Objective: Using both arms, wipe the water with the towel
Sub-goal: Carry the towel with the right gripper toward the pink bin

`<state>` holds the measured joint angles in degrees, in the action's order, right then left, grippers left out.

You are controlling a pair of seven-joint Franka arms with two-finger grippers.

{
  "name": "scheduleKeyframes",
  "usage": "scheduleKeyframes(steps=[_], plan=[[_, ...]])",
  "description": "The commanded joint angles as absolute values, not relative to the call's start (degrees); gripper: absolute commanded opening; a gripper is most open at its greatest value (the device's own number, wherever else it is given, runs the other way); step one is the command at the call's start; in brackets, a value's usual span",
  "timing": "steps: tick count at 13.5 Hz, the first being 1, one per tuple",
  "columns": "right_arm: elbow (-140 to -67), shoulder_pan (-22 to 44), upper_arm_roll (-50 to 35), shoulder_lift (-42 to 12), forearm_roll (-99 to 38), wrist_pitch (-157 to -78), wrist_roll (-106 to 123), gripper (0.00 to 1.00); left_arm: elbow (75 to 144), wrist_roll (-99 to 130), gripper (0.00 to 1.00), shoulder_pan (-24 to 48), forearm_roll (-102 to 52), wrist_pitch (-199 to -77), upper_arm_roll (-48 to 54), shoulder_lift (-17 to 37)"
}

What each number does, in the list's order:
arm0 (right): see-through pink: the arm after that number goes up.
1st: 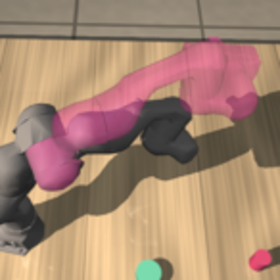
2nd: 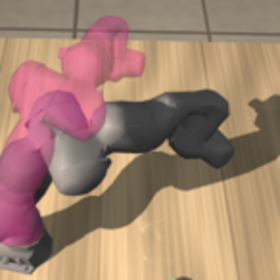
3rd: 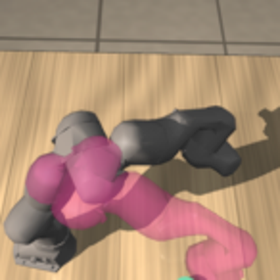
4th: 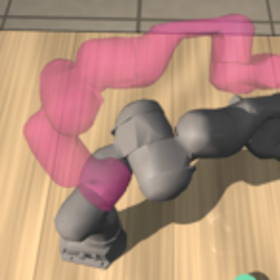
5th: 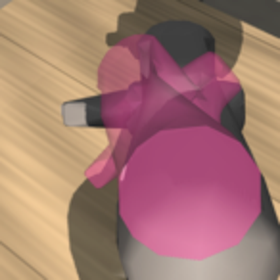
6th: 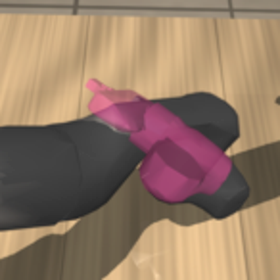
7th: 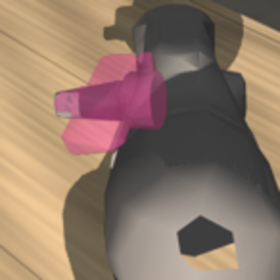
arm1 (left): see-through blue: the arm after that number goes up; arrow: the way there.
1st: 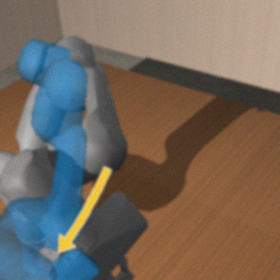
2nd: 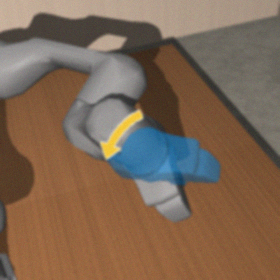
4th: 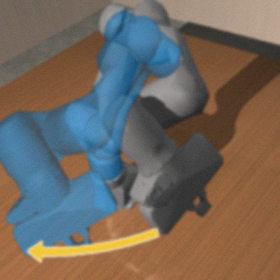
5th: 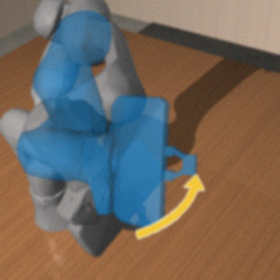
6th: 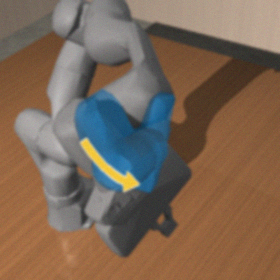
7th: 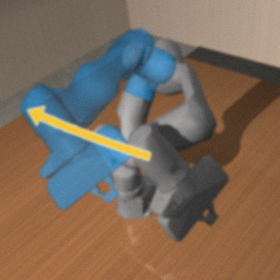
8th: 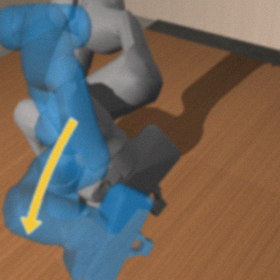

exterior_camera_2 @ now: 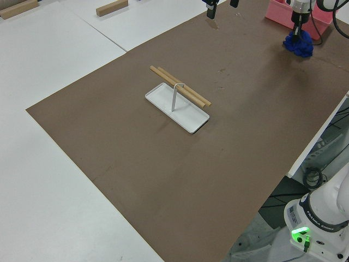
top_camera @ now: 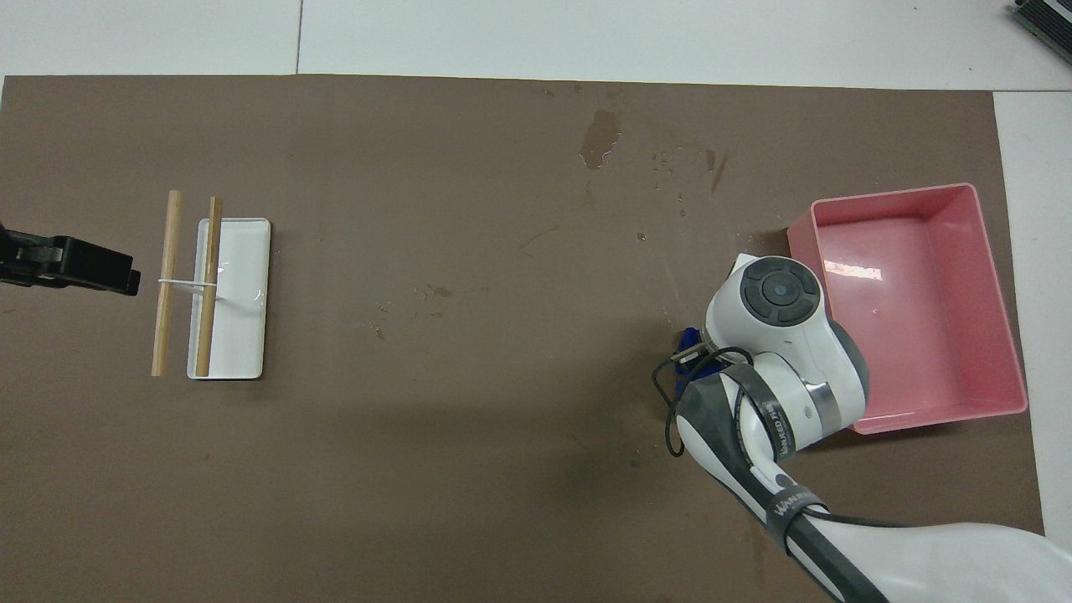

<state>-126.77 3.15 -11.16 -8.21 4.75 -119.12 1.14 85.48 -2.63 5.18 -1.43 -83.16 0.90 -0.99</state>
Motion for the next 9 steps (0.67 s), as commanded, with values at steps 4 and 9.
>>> scheduleKeyframes(steps=[4, 9], plan=[[-123.4, -1.1, -11.3, 2.6, 0.5, -104.0, 7.2, 0.0, 88.0, -3.1, 1.0, 5.1, -1.8, -82.4, 0.8, -2.8], [-99.5, -3.9, -10.2, 3.6, 1.7, -78.7, 8.4, 0.0, 88.0, -3.1, 1.0, 5.2, -1.8, -82.4, 0.8, -2.8]])
